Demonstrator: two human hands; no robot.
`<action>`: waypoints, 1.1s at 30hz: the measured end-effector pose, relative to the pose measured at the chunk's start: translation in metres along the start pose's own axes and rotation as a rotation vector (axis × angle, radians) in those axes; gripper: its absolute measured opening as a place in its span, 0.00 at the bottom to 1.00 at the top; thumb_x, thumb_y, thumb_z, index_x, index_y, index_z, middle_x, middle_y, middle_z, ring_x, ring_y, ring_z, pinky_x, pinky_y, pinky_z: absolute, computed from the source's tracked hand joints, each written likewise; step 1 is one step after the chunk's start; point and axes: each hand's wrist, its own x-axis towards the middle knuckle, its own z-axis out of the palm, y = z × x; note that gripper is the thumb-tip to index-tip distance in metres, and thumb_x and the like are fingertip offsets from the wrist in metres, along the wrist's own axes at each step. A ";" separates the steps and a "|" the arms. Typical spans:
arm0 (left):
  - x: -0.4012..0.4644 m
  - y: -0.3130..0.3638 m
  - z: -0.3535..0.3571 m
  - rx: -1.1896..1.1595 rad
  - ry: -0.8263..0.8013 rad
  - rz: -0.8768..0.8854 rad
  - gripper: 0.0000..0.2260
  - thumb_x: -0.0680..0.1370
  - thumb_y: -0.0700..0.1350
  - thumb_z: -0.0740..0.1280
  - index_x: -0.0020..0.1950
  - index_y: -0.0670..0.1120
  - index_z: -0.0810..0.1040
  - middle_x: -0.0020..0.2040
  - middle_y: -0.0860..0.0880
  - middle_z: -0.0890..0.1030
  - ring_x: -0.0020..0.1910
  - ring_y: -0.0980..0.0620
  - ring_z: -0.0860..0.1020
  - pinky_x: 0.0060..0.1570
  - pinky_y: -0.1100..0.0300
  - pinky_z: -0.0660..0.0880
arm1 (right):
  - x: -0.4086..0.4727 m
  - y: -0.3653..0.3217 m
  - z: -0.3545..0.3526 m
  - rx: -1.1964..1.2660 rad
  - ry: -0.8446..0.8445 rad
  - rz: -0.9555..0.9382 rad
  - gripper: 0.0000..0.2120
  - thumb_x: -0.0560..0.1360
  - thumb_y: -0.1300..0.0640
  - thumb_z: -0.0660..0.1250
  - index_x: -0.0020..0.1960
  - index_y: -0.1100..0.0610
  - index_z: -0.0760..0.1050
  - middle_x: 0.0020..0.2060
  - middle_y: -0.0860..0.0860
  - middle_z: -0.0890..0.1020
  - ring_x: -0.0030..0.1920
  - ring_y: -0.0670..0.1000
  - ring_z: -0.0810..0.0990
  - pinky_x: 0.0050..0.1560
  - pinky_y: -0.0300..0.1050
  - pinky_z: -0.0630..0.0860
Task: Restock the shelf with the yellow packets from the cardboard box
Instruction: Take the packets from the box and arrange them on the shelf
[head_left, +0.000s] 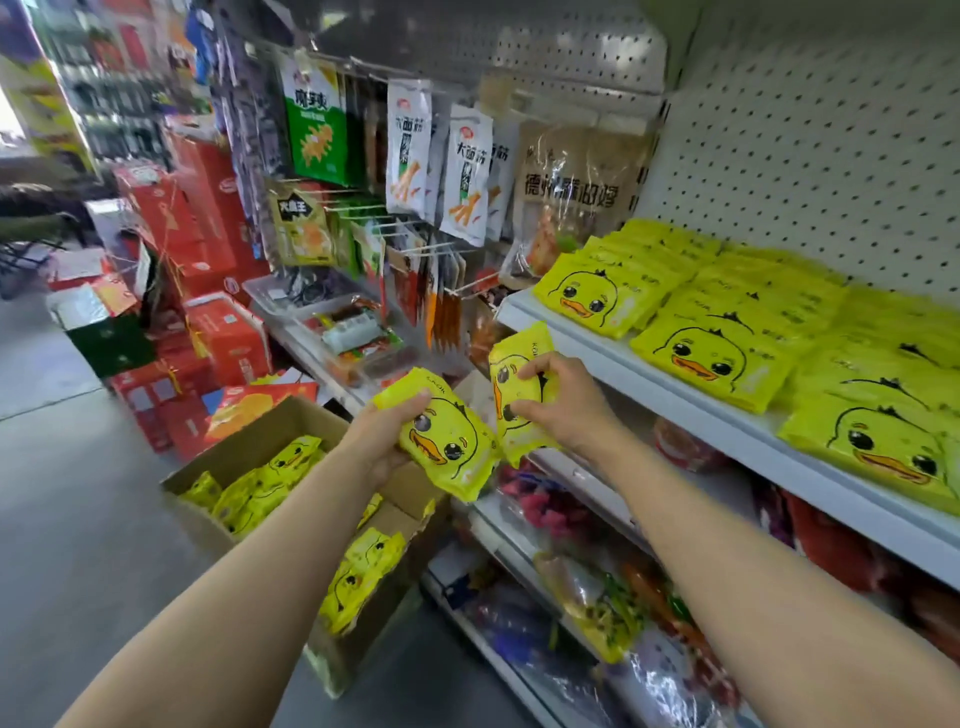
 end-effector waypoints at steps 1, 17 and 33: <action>-0.006 0.004 0.011 0.007 0.007 0.032 0.17 0.73 0.47 0.74 0.60 0.46 0.78 0.47 0.48 0.86 0.46 0.48 0.84 0.49 0.49 0.79 | -0.003 -0.002 -0.013 -0.004 0.006 -0.021 0.19 0.68 0.58 0.77 0.54 0.44 0.75 0.59 0.49 0.74 0.63 0.49 0.73 0.57 0.40 0.66; -0.073 0.016 0.209 -0.114 -0.211 0.129 0.19 0.74 0.39 0.73 0.63 0.38 0.75 0.52 0.42 0.84 0.44 0.46 0.84 0.39 0.52 0.83 | -0.059 0.012 -0.237 0.313 0.450 0.014 0.22 0.67 0.61 0.79 0.57 0.47 0.77 0.50 0.47 0.85 0.51 0.48 0.84 0.58 0.53 0.79; -0.109 0.001 0.300 -0.225 -0.794 -0.169 0.18 0.74 0.31 0.68 0.61 0.43 0.74 0.47 0.44 0.85 0.42 0.49 0.84 0.45 0.53 0.82 | -0.133 0.016 -0.320 0.441 0.829 0.174 0.24 0.64 0.58 0.81 0.54 0.42 0.76 0.54 0.46 0.84 0.53 0.53 0.85 0.56 0.61 0.80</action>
